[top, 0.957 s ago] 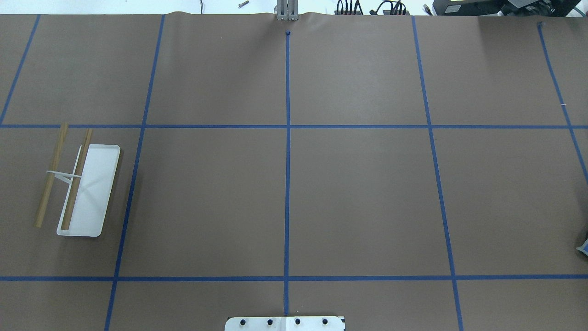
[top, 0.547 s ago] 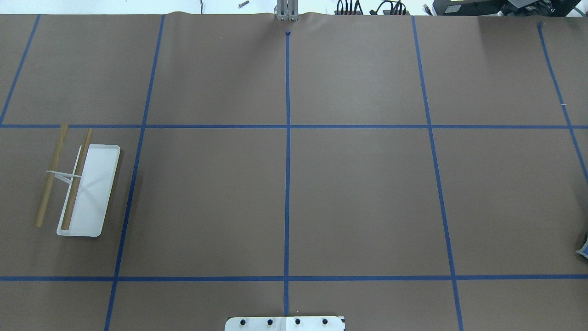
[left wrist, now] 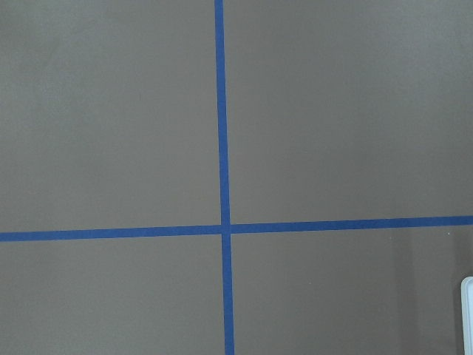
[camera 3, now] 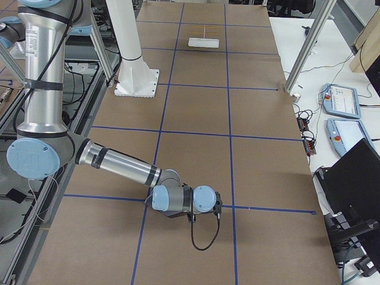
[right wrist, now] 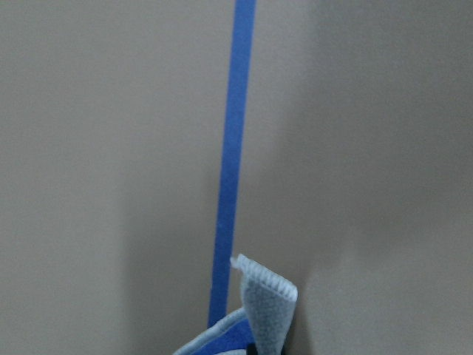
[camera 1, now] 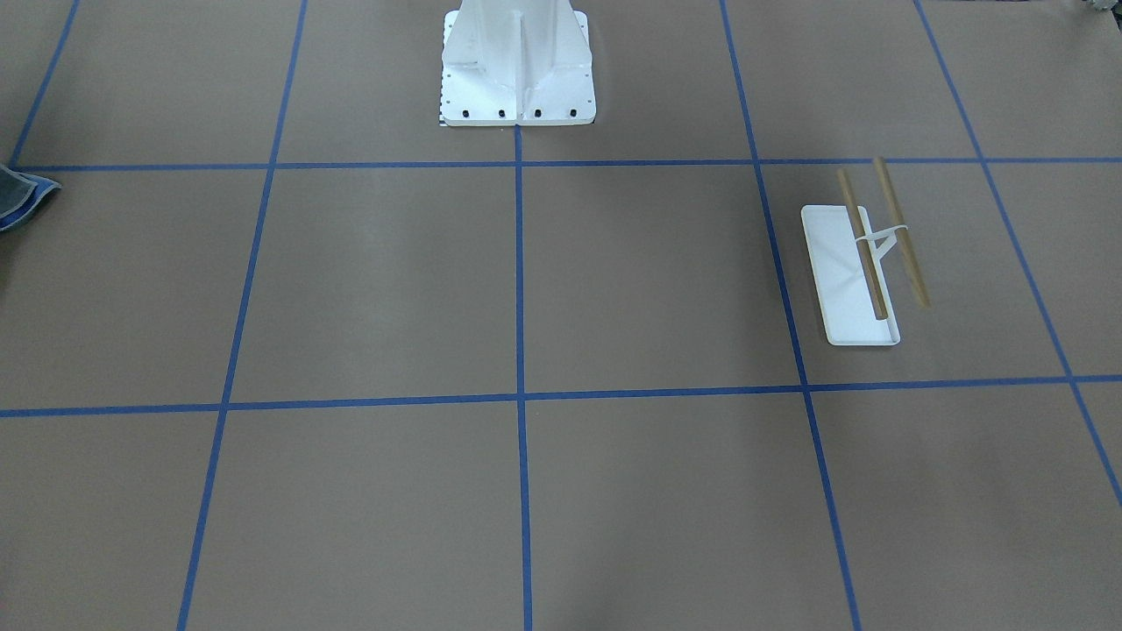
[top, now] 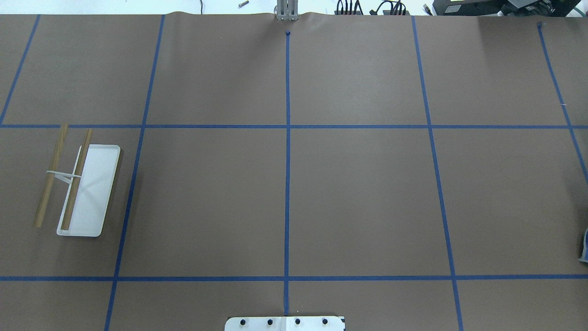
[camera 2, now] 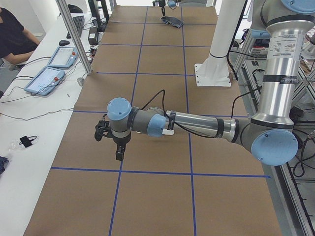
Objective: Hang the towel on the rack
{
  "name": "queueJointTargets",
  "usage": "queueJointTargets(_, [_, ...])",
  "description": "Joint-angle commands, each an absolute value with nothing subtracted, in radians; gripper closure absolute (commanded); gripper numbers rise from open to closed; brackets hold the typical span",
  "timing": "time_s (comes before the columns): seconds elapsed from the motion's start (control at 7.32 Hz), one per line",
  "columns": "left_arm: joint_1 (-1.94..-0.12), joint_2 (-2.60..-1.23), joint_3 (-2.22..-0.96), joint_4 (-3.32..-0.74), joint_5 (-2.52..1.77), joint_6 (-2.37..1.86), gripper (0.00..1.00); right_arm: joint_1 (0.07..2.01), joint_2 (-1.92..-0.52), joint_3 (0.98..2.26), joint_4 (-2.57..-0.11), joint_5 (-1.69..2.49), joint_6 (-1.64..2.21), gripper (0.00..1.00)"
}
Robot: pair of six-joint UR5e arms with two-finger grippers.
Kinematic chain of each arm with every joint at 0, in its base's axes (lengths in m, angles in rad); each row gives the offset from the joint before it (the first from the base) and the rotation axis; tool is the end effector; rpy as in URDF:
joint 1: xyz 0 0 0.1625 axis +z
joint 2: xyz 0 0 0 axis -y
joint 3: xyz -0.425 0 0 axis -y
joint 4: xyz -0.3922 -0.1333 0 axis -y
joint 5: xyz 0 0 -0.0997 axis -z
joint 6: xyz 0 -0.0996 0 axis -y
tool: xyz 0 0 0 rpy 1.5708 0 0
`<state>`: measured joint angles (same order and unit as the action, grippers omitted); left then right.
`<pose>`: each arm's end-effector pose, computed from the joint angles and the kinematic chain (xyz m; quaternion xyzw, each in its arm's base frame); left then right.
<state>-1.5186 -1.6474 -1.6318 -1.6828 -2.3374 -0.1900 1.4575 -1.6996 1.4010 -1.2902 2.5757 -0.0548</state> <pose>-0.0362 -0.5380 0.5773 0.0698 0.3823 -0.0169 0.9212 0.0015 -0.4219 0.7545 -0.0220 -0.4811 -0.0692 0.8736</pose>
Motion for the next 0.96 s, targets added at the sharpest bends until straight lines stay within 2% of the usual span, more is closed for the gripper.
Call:
queueJointTargets(0.0, [-1.513, -1.698, -1.631, -1.681, -2.338, -0.325, 0.02, 1.512, -1.707, 1.587, -1.347, 2.615, 0.079, 1.0])
queueJointTargets(0.55, [-1.327, -1.895, -1.62, -1.674, -2.333, -0.734, 0.02, 1.534, -1.651, 1.828, -1.336, 2.6, 0.279, 1.0])
queueJointTargets(0.82, [-1.278, -1.995, -1.621, -1.648, -2.338, -0.897, 0.02, 1.534, -1.568, 1.923, -1.335, 2.599, 0.279, 1.0])
